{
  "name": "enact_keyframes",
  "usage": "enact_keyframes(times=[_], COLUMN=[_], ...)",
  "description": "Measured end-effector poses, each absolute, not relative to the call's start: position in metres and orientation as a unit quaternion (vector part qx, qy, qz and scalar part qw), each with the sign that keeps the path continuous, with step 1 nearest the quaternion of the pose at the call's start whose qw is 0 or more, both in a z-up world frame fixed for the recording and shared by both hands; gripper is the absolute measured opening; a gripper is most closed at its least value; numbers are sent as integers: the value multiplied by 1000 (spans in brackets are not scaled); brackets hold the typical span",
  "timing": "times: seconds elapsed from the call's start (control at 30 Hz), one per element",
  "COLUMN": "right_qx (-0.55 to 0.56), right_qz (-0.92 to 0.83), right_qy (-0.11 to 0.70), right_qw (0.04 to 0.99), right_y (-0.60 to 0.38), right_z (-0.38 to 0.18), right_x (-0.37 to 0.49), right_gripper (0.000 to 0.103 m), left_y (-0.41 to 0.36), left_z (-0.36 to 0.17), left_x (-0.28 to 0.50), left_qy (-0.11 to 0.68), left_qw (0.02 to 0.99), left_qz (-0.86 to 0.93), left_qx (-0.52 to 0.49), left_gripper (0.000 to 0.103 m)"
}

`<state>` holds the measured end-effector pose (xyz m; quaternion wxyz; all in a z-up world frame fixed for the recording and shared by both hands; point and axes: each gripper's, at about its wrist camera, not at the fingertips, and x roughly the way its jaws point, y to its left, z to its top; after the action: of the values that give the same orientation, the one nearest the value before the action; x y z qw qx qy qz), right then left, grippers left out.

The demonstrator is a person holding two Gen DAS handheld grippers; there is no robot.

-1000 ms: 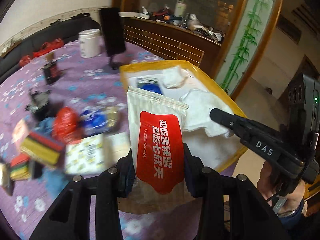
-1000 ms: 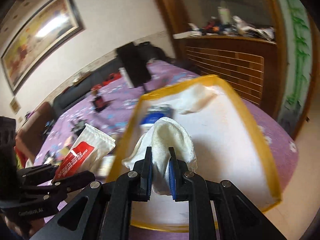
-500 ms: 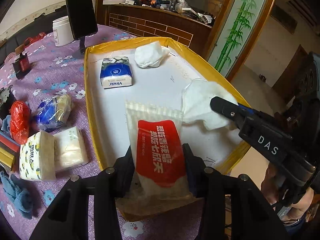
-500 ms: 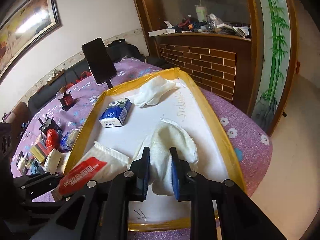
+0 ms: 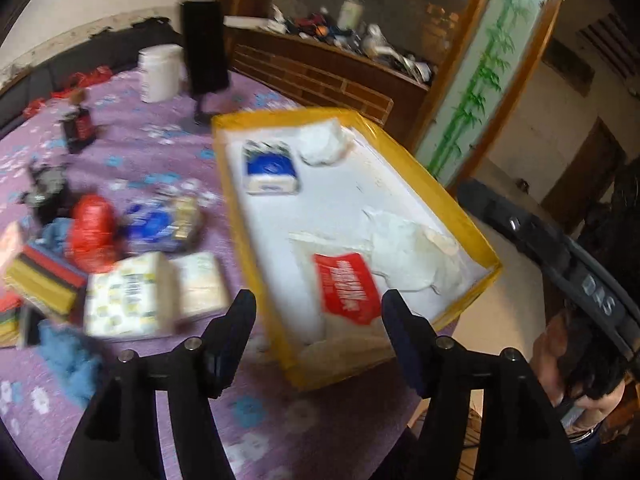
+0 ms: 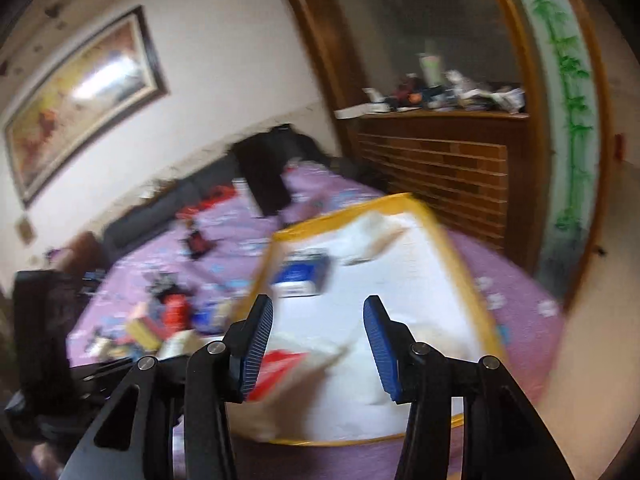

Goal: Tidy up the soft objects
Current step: 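Grasp the black snack packet with the left tool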

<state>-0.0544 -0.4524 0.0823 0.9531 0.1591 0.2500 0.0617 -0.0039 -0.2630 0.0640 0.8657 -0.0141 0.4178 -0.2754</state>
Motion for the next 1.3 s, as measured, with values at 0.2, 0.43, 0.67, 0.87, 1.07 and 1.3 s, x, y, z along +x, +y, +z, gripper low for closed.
enact_keyframes(times=[0.2,0.43,0.67,0.87,1.07,1.3], right_qx=[173,69,28,35,29,39], right_qz=[169,259,281,283,286,292], right_qy=[296,317,333,332,322,327], right_qw=[924,910,900,899,902,898], right_y=[-395,-313,-282,-289,-296,-300], right_z=[65,49,37,33,37,35], right_x=[-48,-56,-57,-56,-63,-61], right_gripper=[52,68,68,68,68,68], left_y=[-197,-105,-5,62,78,71], left_z=[74,64,70,55,34,15], left_x=[-15,-27,-25,13,51,73], left_qy=[396,402,414,446,454,471], left_qw=[891,900,888,842,820,829], left_qz=[-217,-140,-20,100,166,137], left_qx=[-45,-93,-199,-286,-308,-267], left_gripper=[69,69,74,77,77,40])
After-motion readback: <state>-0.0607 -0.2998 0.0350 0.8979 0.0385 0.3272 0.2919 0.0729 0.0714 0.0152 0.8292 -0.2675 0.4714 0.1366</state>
